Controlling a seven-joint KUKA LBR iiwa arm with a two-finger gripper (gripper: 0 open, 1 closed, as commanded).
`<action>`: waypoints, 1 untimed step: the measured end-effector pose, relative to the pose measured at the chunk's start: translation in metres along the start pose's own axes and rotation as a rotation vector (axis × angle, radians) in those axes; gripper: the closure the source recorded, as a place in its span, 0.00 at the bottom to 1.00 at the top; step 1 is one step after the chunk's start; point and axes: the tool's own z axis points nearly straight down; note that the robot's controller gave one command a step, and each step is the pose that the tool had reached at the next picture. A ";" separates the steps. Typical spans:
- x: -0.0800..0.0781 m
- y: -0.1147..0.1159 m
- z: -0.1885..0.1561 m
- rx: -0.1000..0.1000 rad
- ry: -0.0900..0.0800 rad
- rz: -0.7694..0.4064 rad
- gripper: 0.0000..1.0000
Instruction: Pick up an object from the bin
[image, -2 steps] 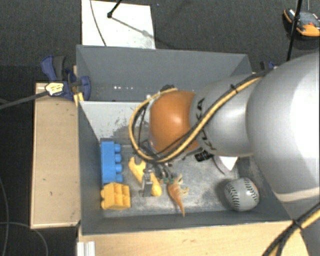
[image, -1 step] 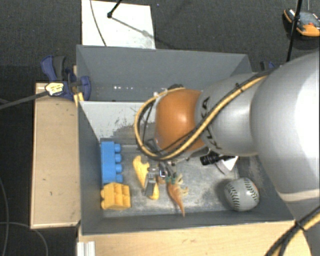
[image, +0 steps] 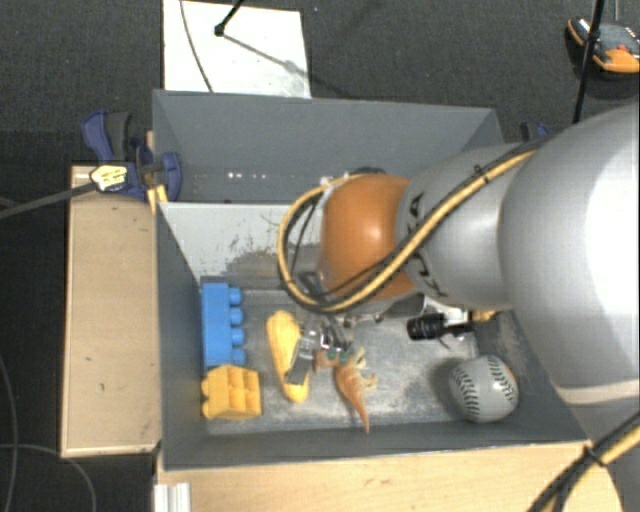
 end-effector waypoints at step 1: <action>0.031 -0.013 0.040 0.003 0.005 -0.027 0.00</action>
Offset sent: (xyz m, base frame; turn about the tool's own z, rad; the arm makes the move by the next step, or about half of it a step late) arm -0.0282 0.0053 -0.0392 0.2105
